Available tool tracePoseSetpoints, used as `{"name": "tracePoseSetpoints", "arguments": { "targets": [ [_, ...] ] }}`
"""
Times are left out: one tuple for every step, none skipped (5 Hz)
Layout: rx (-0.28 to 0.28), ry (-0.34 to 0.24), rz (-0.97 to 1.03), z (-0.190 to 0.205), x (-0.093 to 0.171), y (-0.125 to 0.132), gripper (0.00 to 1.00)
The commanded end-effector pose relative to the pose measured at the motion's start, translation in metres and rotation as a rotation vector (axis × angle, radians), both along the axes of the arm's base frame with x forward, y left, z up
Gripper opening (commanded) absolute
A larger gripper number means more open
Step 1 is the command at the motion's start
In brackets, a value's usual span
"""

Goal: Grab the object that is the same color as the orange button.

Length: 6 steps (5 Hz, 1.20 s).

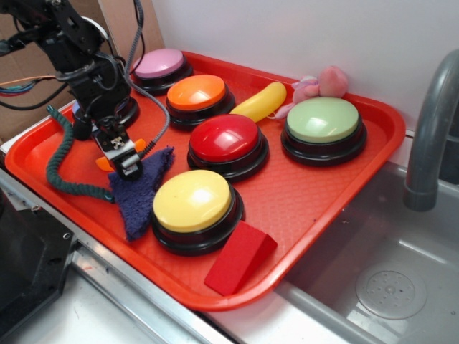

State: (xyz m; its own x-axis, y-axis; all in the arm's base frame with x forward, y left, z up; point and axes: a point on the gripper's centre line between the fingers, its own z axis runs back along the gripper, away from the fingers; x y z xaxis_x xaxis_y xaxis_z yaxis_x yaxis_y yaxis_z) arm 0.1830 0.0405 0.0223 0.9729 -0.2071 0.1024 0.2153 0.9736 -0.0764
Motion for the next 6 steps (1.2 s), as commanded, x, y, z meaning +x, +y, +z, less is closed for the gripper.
{"name": "tracePoseSetpoints", "arguments": {
  "targets": [
    [0.033,-0.010,0.005,-0.008,0.004,0.007,0.12],
    [0.038,-0.006,0.009,-0.011,0.005,0.008,0.00],
    [0.050,0.003,0.029,-0.013,0.005,0.011,0.00],
    [0.044,0.007,0.034,-0.014,0.005,0.011,0.00],
    [0.052,0.020,0.046,-0.012,0.007,0.010,0.00],
    [0.057,0.048,0.136,0.005,0.009,0.009,0.00]
  ]
}}
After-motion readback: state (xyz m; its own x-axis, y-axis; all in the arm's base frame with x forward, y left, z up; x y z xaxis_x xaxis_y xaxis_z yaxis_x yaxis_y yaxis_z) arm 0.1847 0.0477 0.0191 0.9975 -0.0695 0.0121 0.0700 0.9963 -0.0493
